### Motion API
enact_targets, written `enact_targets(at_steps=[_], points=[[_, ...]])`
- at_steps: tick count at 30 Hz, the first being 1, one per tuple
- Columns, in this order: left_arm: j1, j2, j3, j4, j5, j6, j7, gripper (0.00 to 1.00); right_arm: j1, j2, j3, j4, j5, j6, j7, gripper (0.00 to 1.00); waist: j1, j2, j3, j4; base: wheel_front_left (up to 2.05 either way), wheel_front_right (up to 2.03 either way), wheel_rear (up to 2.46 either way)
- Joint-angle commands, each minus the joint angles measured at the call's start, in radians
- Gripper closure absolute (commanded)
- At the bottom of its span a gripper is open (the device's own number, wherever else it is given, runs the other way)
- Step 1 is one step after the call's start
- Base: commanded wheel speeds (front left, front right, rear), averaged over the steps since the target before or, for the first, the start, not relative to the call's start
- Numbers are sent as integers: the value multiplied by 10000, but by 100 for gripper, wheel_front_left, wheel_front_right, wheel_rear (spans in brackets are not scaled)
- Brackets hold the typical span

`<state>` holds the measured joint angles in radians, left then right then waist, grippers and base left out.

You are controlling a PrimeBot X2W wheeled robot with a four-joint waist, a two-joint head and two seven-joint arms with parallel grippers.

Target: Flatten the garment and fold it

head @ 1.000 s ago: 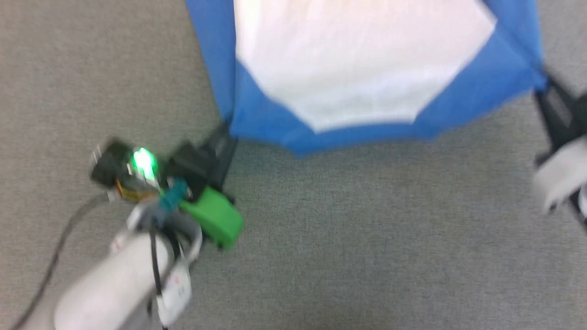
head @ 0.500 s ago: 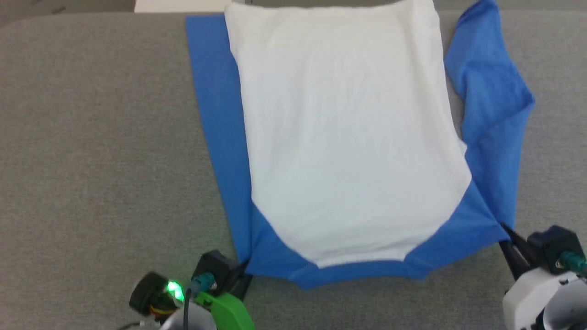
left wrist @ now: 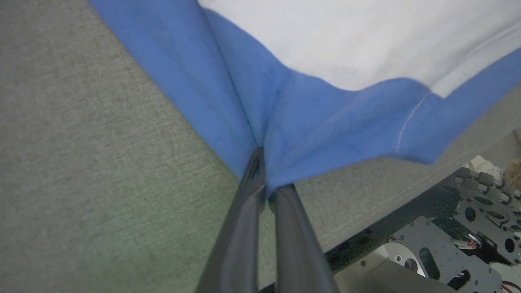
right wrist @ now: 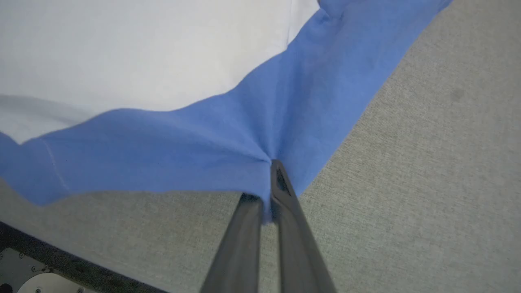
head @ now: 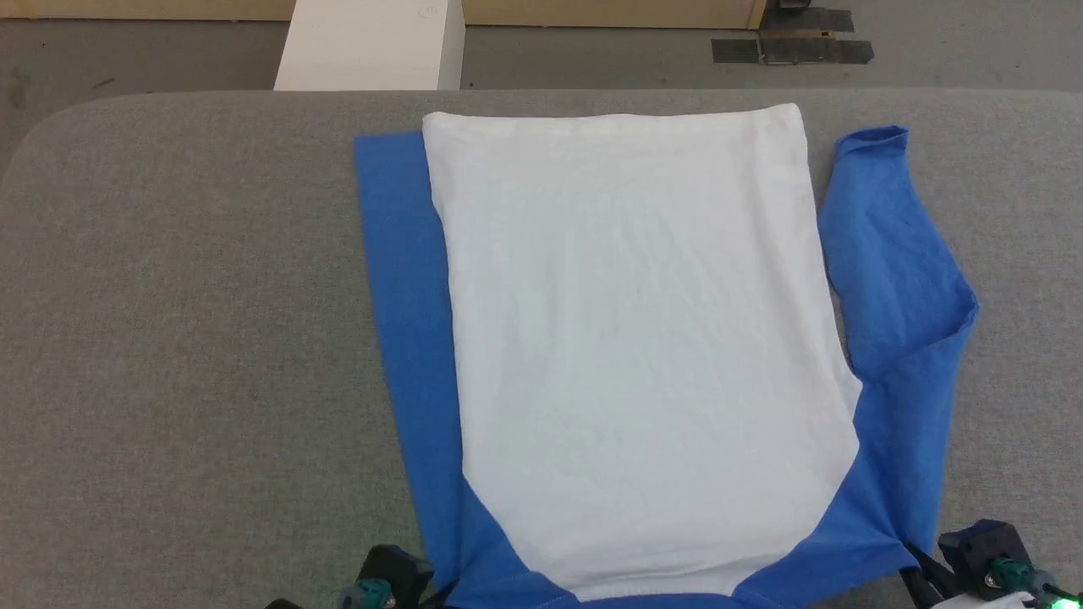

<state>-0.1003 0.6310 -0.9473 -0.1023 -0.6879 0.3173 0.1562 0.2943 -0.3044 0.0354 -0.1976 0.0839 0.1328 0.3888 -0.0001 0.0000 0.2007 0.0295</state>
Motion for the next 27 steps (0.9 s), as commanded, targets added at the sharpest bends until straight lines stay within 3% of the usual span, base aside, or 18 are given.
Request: enact_targets(at_steps=[1, 5, 6, 7, 8, 9, 17, 20, 27], points=[[185, -3, -6, 150, -111, -64, -63, 100, 162, 10, -81, 64, -104, -21, 43, 100, 1, 0, -13, -7, 0, 0, 0], [172, -175, 77, 421, -205, -116, -318, 100, 268, 64, -87, 190, -175, -21, -9, 100, 1, 0, -37, -10, 0, 0, 0], [144, -223, 134, 475, -177, -86, -457, 100, 260, 96, -83, 233, -182, -21, -46, 96, 1, 0, -49, -14, 0, 0, 0], [112, -287, 202, 572, -146, -56, -641, 90, 232, 129, -79, 268, -196, -21, -134, 73, 1, 0, -64, -22, 0, 0, 0], [88, -329, 221, 656, -119, -62, -747, 19, 210, 144, -70, 307, -208, -21, -188, 34, 1, 0, -80, -28, 0, 0, 0], [52, -374, 227, 744, -77, -81, -856, 0, 179, 154, -30, 369, -207, -21, -250, 0, 1, 0, -106, -32, 0, 0, 0], [366, -257, 386, 587, -255, -35, -1251, 0, 223, 166, -59, 249, 607, -21, -3, 0, 1, 0, -566, -37, 0, 0, 0], [864, 163, 839, -248, -583, 387, -1442, 0, 411, 183, -434, -378, 1162, -21, 385, 0, 1, 0, -738, -14, 0, 0, 0], [1721, 932, 2814, -2485, -1198, 1686, -2845, 0, 506, 1077, -1996, -2244, 1771, -21, 747, 0, 1, 0, -1039, 113, 0, 0, 0]])
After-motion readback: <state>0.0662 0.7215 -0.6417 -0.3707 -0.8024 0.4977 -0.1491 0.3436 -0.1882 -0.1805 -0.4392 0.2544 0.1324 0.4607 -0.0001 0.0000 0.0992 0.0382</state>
